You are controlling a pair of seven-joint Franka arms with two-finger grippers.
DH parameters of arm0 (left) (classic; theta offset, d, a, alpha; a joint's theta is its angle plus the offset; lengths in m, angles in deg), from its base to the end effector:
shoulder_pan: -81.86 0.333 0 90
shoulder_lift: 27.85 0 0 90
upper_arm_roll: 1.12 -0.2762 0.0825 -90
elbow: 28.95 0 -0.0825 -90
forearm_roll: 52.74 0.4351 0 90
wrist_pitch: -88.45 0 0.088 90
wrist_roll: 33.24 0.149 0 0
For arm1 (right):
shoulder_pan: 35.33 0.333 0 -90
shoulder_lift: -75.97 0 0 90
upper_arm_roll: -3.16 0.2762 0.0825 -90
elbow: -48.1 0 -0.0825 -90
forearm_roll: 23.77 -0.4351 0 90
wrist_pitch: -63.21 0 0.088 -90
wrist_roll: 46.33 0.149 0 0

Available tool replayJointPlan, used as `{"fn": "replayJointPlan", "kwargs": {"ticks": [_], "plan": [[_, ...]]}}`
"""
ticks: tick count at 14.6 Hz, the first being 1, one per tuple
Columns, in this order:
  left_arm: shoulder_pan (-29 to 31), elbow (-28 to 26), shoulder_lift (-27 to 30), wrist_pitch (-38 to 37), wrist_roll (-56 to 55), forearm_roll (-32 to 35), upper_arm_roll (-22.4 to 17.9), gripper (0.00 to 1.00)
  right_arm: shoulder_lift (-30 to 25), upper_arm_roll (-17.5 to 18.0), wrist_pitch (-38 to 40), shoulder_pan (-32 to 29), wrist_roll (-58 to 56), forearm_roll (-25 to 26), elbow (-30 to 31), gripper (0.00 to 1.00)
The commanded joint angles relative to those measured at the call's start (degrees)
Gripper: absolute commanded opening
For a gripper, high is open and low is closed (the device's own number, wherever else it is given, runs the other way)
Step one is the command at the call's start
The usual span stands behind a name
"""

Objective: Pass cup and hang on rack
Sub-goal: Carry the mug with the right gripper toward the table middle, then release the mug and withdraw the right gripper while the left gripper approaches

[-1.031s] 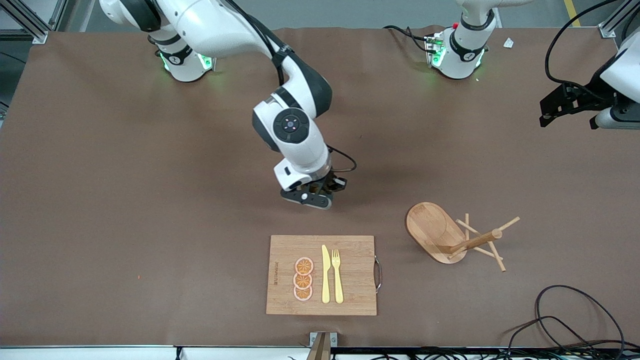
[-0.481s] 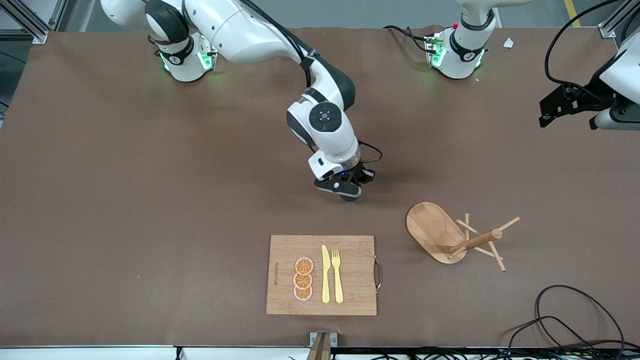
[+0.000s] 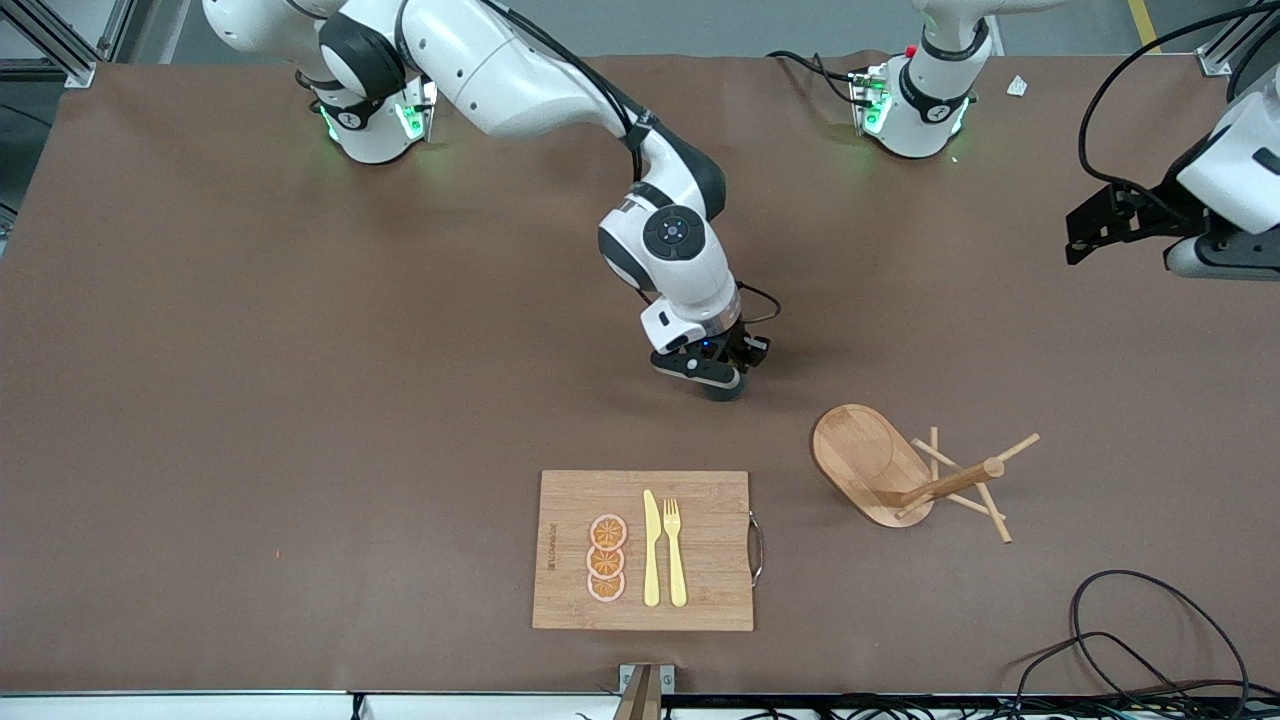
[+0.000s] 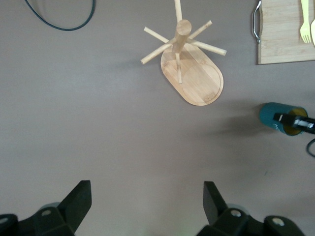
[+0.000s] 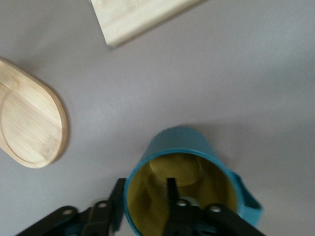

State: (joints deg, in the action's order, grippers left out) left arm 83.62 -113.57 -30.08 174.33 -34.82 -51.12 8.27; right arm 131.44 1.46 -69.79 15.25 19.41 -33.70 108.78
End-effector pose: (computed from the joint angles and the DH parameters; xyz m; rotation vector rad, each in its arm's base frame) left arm 0.6038 -0.0749 0.5619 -3.1142 0.1617 0.0228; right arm 0.5334 0.6346 0.1875 -2.7778 0.5303 -0.0813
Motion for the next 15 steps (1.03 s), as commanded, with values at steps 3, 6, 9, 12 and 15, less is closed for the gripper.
{"fn": "replayJointPlan", "kwargs": {"ticks": [3, 6, 9, 12, 15], "plan": [[-2.72, 0.6, -1.29, -0.54, 0.79, 0.23, 0.1, 1.0, -6.85, -0.58, 9.32, -6.36, -0.96, -0.18, 0.13, 1.0], [-4.74, 0.42, -1.64, -0.54, 0.18, 0.49, 0.63, 1.0, -12.03, -3.3, 14.15, -11.54, -15.06, 2.97, 0.22, 1.0], [-5.8, 0.51, -2.08, -0.54, -0.27, 0.93, 0.63, 1.0, -16.77, -4.09, 18.65, -21.11, -25.72, 3.51, 0.83, 1.0], [-6.68, 0.6, -2.08, -0.37, -0.53, 1.11, 0.63, 1.0, -20.21, -4.27, 26.45, -29.81, -37.06, 3.6, 2.07, 1.0], [-6.77, 0.51, -2.52, -0.37, -1.67, 1.11, 0.72, 1.0, -23.55, -4.36, 28.14, -37.29, -43.13, 3.6, 5.48, 1.0]]}}
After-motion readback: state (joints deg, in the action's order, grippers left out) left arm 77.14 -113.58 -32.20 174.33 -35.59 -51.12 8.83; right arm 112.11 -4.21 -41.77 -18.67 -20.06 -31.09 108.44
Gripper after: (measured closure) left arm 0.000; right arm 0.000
